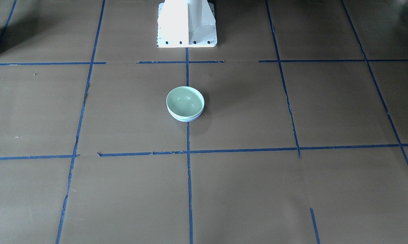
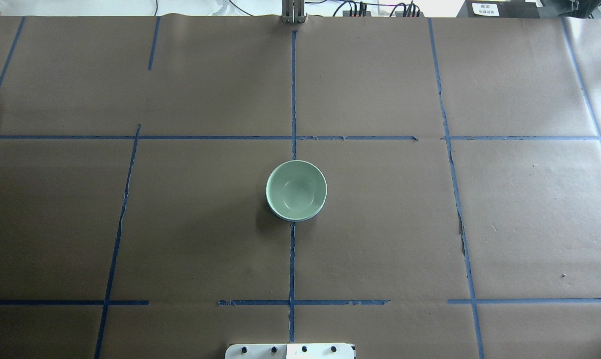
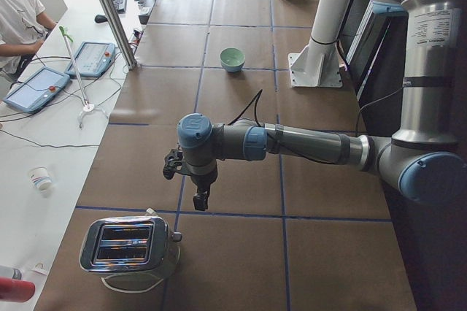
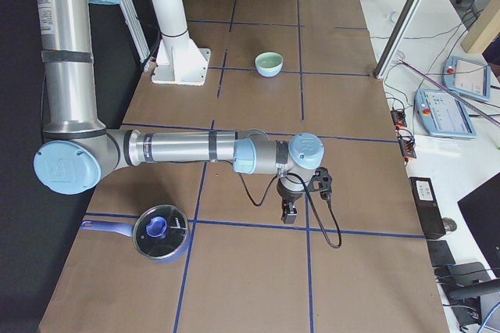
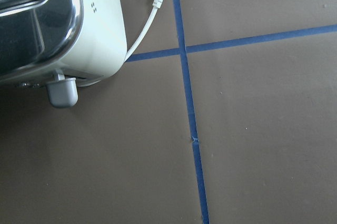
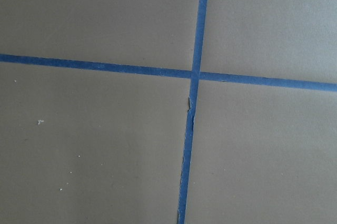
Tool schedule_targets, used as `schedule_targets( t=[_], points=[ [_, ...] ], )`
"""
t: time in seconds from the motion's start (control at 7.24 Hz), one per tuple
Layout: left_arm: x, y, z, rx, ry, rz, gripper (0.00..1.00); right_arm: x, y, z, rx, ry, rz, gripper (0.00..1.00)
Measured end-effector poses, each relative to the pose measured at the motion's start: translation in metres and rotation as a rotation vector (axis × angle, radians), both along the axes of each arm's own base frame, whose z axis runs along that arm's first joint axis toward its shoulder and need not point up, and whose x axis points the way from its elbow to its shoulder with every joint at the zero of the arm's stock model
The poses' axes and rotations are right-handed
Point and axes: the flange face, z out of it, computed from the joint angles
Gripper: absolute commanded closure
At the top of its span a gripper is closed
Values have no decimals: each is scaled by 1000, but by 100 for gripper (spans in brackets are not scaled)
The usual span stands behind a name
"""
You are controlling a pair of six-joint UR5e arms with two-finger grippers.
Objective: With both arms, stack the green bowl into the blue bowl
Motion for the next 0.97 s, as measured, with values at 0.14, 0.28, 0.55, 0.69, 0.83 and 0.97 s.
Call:
schedule_targets(
  t=[0.14, 0.28, 0.55, 0.69, 0.83, 0.97],
  points=[
    [0, 0, -2, 7, 0, 2, 0, 0, 1, 6, 13, -1, 14, 0],
    [0, -1, -3, 10, 0, 3, 0, 0, 1, 9, 20, -2, 21, 0],
    [0, -1, -3, 11, 0, 3, 0, 0, 1, 8, 29, -4, 24, 0],
    [0, -1, -3, 11, 0, 3, 0, 0, 0, 8, 30, -5, 24, 0],
    [0, 0, -3, 10, 0, 3, 0, 0, -1, 7, 33, -6, 23, 0],
    [0, 0, -2, 9, 0, 3, 0, 0, -1, 6, 35, -6, 23, 0]
  ],
)
